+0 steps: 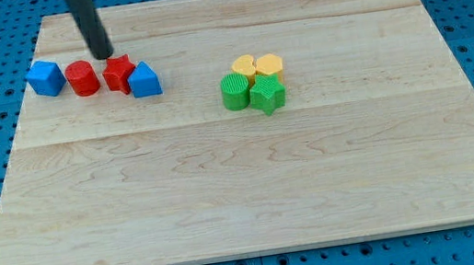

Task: Point your arm to the line of blocks

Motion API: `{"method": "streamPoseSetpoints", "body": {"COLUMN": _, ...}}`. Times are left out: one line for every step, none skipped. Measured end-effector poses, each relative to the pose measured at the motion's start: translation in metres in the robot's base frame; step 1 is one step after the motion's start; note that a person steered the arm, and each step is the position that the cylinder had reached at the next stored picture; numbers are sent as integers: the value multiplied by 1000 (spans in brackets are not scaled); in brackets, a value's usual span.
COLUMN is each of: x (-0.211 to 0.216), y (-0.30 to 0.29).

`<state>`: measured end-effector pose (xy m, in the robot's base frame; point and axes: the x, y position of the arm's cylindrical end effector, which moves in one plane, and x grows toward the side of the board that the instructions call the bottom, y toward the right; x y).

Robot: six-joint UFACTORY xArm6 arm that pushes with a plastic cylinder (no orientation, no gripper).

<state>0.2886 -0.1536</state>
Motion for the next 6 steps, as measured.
{"method": "streamPoseSetpoints", "body": {"x": -5, "y": 62}}
{"method": "streamPoseSetpoints", "body": {"x": 24, "y": 115}}
{"method": "streamPoseSetpoints", "body": {"x": 89, "y": 100}}
{"method": "streamPoseSetpoints", "body": {"x": 132, "y": 44}}
{"method": "streamPoseSetpoints", "body": {"x": 131, "y": -5}}
{"method": "streamPoseSetpoints", "body": {"x": 117, "y": -13}}
